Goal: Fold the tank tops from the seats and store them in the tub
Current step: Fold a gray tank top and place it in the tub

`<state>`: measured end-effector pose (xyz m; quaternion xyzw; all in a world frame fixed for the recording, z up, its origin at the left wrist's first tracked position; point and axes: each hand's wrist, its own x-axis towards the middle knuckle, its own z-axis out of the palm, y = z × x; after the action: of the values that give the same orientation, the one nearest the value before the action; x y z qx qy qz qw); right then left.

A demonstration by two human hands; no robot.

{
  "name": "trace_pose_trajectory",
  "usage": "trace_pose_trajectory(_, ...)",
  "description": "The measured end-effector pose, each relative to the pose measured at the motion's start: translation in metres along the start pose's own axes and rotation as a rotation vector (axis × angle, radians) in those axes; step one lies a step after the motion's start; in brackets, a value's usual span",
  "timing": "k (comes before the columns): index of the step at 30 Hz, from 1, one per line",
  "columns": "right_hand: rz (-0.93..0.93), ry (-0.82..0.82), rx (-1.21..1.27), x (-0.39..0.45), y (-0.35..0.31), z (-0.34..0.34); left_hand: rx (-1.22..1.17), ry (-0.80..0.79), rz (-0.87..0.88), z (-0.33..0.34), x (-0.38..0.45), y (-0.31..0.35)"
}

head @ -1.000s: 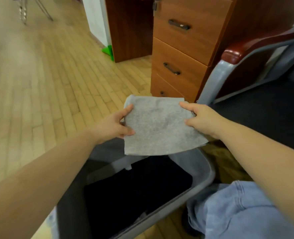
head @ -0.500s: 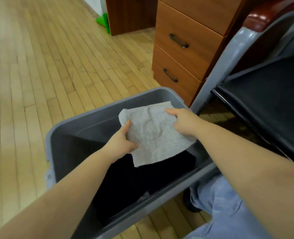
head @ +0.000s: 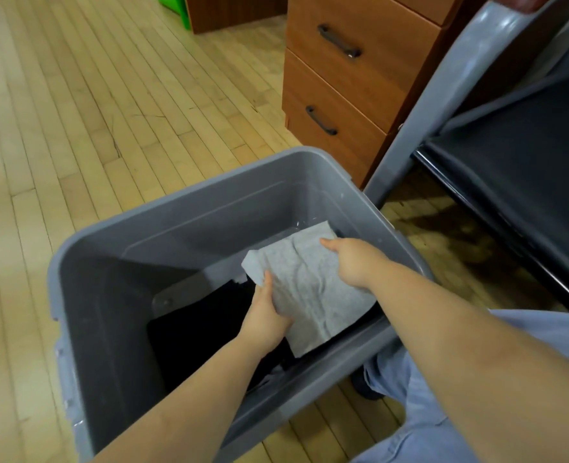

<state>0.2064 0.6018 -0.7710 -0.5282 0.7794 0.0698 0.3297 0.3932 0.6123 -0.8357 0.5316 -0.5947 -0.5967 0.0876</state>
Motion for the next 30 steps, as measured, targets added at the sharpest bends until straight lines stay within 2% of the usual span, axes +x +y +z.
trace_pose_trajectory(5,0.051,-0.057,-0.036,0.019,0.013,0.004,0.014,0.000,0.016,0.019,0.006,-0.001)
trace_pose_trajectory(11,0.055,-0.080,-0.055,0.039,0.012,0.012,0.098,0.117,0.028,0.041,0.011,-0.003)
trace_pose_trajectory(16,0.052,-0.126,-0.054,0.047,0.022,0.028,0.146,0.127,-0.059,0.043,0.019,-0.017)
trace_pose_trajectory(20,0.051,-0.162,-0.054,0.052,0.025,0.034,0.150,0.093,-0.163,0.037,0.025,-0.029)
trace_pose_trajectory(30,0.074,-0.151,-0.097,0.052,0.038,0.042,0.180,0.032,-0.223,0.034,0.037,-0.045)
